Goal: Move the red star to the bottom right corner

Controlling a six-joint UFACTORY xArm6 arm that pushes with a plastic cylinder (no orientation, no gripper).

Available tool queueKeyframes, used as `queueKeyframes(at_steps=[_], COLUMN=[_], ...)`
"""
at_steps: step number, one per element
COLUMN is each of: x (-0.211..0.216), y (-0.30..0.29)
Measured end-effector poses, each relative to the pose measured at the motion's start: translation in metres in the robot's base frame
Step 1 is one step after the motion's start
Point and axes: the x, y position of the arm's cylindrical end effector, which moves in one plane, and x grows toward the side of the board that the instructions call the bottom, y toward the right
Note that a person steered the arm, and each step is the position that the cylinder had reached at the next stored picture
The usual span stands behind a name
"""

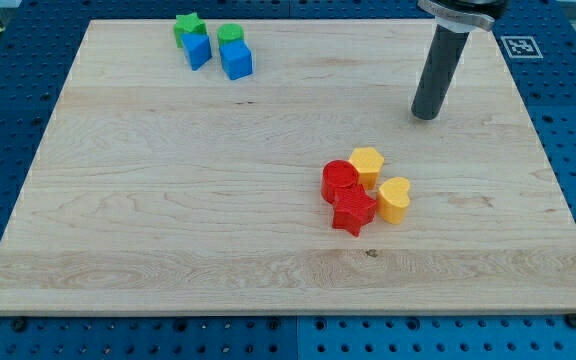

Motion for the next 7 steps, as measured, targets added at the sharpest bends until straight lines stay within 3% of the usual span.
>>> queueKeyframes(at_steps=[3, 5, 6, 7], x=[0.001, 0.02, 0.064, 0.079], y=[-0.003, -0.129, -0.165, -0.173])
